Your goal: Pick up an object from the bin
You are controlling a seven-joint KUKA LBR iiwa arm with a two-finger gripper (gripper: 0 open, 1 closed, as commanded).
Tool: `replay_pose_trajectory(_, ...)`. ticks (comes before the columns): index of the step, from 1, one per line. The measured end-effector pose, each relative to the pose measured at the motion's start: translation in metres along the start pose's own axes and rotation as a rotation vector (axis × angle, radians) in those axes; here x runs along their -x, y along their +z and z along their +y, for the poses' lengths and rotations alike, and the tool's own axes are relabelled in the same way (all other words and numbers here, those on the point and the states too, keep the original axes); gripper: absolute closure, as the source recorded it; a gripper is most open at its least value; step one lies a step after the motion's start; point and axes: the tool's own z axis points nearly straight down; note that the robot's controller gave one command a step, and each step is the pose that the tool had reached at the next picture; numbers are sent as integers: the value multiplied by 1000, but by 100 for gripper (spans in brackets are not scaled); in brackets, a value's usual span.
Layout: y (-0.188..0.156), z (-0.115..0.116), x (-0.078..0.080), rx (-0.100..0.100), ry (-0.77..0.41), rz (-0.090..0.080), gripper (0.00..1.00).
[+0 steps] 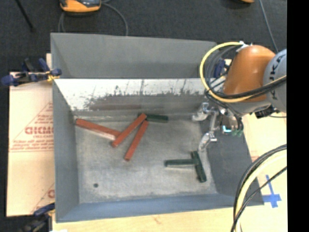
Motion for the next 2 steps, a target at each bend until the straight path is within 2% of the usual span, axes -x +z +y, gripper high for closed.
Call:
replay_pose_trajectory(1, -5, 0, 2, -1, -2, -8, 0)
replay_pose_trajectory(2, 22, 22, -36, -1, -81, -9, 0)
